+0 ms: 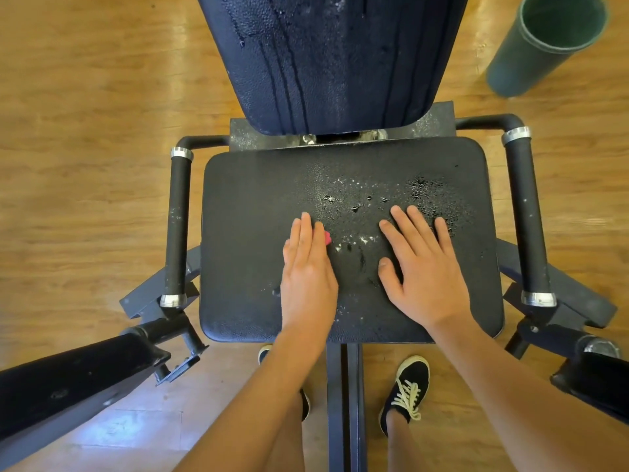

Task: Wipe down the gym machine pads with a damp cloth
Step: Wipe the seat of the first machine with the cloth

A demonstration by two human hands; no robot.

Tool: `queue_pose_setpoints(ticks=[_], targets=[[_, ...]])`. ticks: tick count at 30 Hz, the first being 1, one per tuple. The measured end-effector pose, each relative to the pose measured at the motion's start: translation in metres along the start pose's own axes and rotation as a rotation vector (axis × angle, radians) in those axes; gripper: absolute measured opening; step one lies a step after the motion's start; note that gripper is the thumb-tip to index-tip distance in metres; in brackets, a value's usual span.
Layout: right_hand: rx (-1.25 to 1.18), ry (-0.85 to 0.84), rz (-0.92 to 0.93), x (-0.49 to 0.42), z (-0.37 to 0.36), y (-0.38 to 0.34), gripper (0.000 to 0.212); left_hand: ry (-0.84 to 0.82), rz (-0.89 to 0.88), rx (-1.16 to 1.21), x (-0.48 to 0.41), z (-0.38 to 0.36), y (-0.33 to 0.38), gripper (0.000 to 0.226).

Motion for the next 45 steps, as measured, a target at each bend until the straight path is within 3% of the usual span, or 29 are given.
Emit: queue_pose_setpoints(ticks=[10,22,33,45], targets=[[0.009,0.012,0.011,0.000,-0.003,0.004,0.055,0.116,0.093,0.065,-0.117,0.012,0.007,0.046],[-0.002,0.024,0.022,-0.003,-0.003,0.004,0.055,0.137,0.200,0.107,-0.142,0.009,0.012,0.041],[0.002,0.018,0.021,-0.002,-0.004,0.005,0.055,0.021,-0.012,0.105,-0.118,0.007,0.002,0.050],[0.022,0.003,0.018,-0.002,-0.004,0.005,0.056,-0.117,-0.050,-0.040,-0.066,0.006,0.009,0.063]])
Point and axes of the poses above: each hand's wrist, its own x-axis away from the middle knuckle, its own z-axis out of the back of the hand, y = z × x, the point moved 3 cm from there along -x, towards the middle knuckle, and after that the axes turned 3 degrees about -z, right-handed, at the moved point
